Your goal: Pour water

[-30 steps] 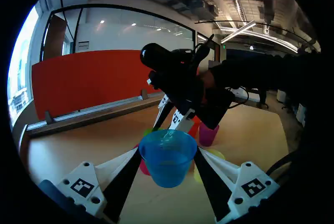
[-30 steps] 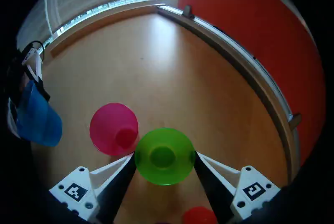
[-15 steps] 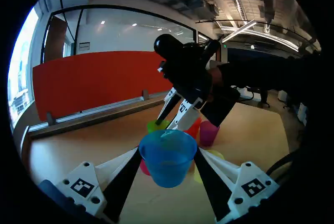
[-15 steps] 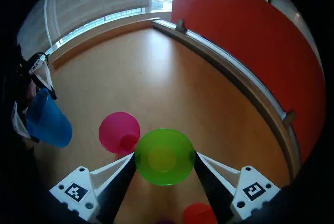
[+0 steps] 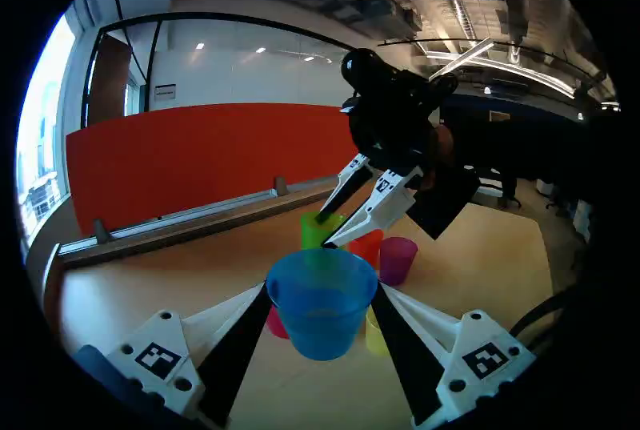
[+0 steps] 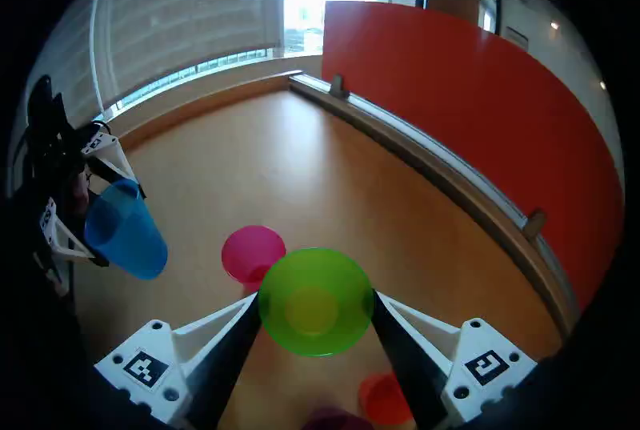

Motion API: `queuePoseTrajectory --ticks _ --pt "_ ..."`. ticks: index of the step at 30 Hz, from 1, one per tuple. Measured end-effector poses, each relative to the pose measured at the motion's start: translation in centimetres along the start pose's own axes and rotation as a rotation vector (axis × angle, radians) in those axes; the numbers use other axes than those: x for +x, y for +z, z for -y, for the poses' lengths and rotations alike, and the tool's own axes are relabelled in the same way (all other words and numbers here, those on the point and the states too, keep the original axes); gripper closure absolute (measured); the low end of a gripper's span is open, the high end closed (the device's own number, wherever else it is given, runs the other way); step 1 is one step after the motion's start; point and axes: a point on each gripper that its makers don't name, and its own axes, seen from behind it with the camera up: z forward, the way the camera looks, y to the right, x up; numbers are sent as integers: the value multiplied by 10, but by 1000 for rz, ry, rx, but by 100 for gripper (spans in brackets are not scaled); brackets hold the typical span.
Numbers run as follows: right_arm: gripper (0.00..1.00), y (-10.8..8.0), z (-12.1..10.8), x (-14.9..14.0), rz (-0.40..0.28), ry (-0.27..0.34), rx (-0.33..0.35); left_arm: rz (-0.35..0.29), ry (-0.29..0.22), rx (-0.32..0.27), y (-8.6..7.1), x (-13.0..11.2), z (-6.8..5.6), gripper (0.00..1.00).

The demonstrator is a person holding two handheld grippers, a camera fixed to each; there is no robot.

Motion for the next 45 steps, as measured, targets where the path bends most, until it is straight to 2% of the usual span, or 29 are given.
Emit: queuePoseTrajectory --ticks 15,30,45 --pt "6 -39 5 3 -134 7 -27 -2 9 10 -4 6 -13 14" --pt "6 -78 28 28 -278 -16 -35 -16 14 22 -10 15 -18 14" --pt "6 -98 44 34 -376 5 -33 -24 16 29 -15 19 -23 14"
